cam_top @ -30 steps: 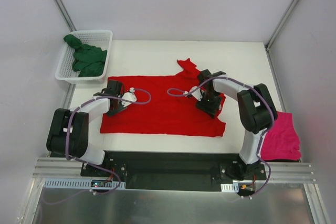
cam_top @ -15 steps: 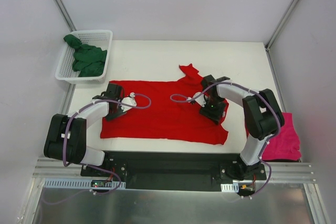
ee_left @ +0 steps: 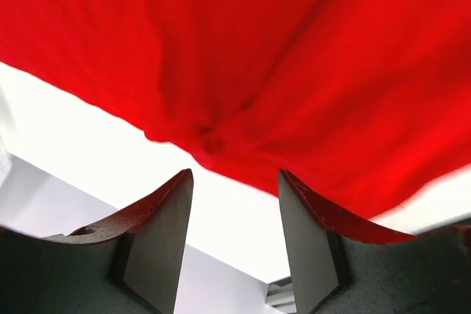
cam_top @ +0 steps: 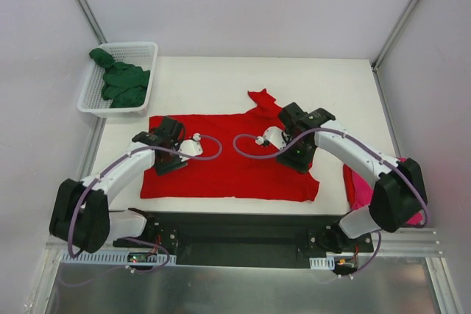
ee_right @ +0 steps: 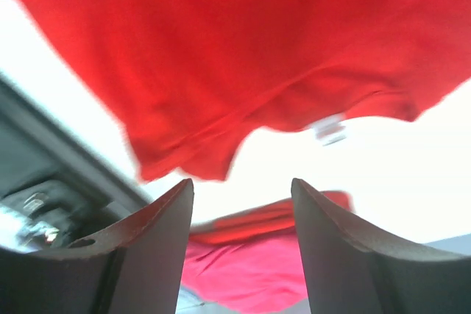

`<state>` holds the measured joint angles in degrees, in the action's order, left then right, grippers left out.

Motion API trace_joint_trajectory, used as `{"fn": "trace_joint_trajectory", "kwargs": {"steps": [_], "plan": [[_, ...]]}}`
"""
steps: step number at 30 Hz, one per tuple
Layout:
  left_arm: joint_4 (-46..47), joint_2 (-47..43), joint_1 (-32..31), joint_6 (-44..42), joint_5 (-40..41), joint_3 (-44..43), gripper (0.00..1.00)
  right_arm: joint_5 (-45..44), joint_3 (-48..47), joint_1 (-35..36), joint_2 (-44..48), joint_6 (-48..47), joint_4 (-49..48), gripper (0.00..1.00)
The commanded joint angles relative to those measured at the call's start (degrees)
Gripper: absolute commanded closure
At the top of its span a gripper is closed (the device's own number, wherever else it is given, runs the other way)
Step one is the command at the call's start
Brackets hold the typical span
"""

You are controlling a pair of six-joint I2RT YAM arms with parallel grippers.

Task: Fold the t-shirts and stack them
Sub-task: Fold the flattened tshirt in 1/3 of the way

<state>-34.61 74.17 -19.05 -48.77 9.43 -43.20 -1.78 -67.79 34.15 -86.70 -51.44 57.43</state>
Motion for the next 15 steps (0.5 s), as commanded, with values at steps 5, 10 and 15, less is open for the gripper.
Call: {"fn": "trace_joint_trajectory", "kwargs": {"steps": [5, 10, 15], "plan": [[-15.0, -9.1, -5.7, 5.2, -4.1, 0.8, 0.50, 5.6, 10.1, 7.9, 10.9, 1.2, 10.4, 0.41], [-15.4, -12.5, -5.9, 4.9, -2.5, 7.2, 0.50, 5.7, 18.7, 8.9, 13.1, 1.0, 6.7, 0.41], [-15.8, -15.2, -5.8, 5.1, -0.5, 12.5, 0.51, 3.8, 23.2, 9.1, 14.9, -0.3, 2.3, 0.41]]}}
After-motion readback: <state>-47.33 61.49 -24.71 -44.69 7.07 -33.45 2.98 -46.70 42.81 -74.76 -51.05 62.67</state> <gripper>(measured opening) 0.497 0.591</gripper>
